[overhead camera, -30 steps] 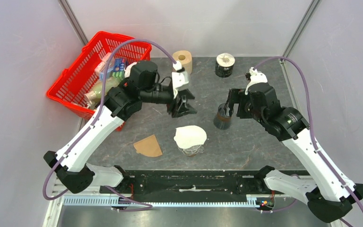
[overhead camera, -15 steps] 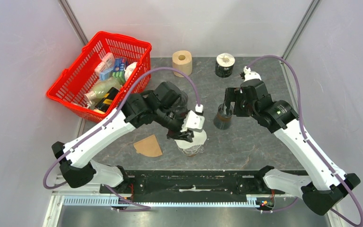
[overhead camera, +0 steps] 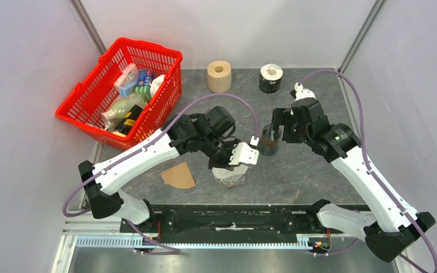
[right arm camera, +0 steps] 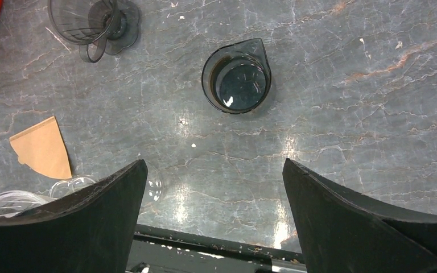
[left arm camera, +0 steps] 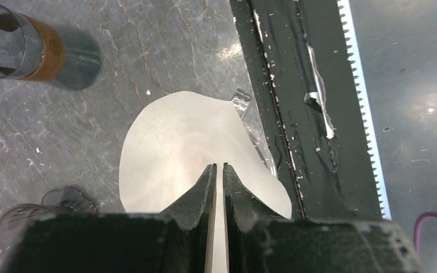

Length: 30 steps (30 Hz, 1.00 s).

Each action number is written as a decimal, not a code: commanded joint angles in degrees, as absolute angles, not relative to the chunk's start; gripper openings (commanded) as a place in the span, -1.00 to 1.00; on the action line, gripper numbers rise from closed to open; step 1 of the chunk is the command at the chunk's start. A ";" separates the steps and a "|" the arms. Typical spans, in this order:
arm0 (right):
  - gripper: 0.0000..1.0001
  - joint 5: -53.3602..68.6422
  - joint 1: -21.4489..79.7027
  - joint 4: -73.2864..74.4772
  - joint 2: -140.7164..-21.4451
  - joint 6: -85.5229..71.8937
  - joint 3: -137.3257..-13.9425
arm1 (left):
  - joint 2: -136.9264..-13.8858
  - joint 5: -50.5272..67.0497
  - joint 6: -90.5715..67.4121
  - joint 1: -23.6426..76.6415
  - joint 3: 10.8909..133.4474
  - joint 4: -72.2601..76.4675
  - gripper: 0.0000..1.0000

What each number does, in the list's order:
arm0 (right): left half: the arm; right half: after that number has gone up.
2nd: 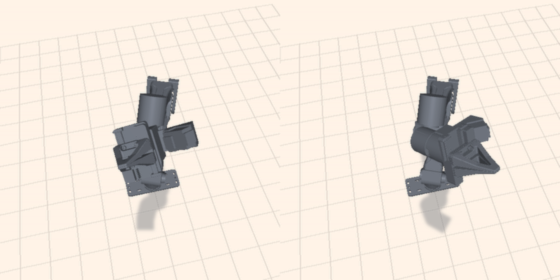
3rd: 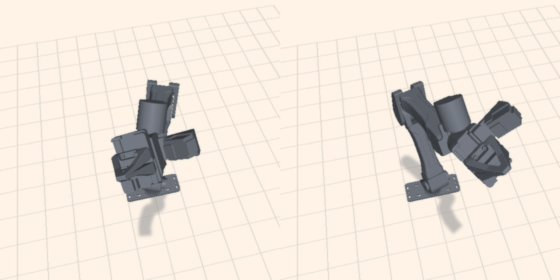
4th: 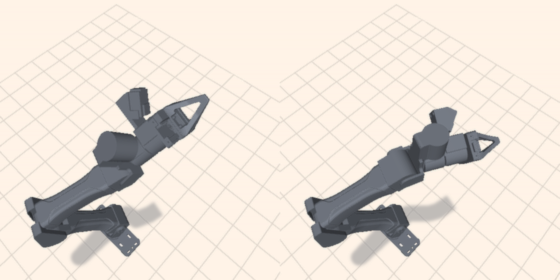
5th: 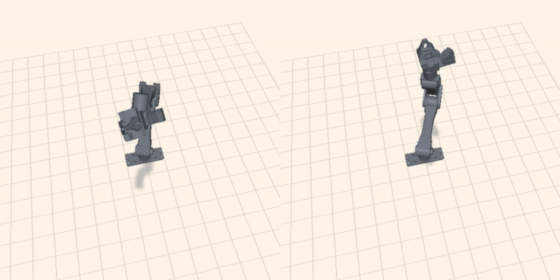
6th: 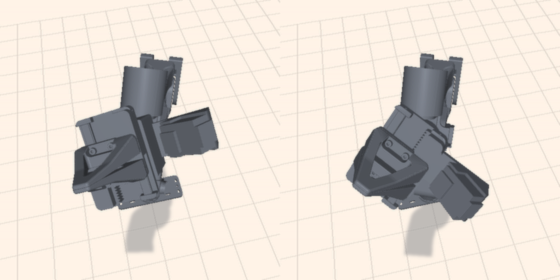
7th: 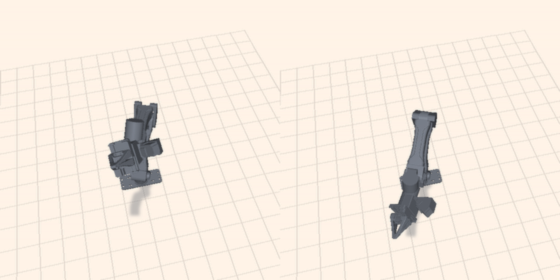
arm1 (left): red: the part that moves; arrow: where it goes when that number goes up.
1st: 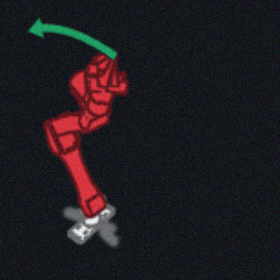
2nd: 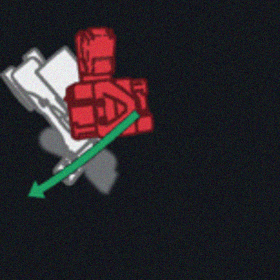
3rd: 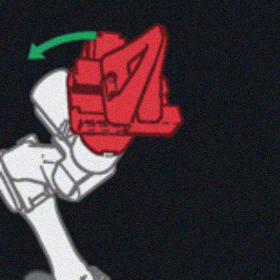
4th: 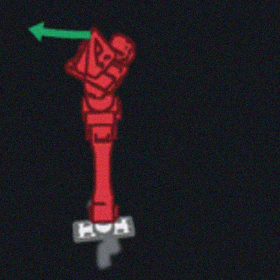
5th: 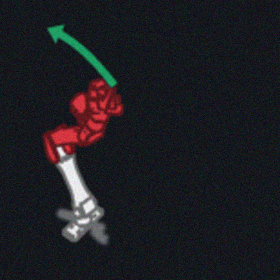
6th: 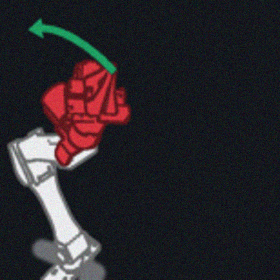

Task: Place the coffee filter in the dripper

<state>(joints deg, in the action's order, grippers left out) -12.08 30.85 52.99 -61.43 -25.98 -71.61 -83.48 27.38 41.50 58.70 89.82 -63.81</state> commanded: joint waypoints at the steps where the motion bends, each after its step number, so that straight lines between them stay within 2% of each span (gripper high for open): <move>1: 0.94 -11.79 30.53 52.81 -60.32 -25.88 -71.46 | -84.10 23.44 42.76 59.73 89.38 -62.25 -0.72; 30: 0.94 -9.84 30.57 52.82 -61.27 -26.60 -71.19 | -88.08 15.80 44.34 63.13 85.62 -59.80 -0.77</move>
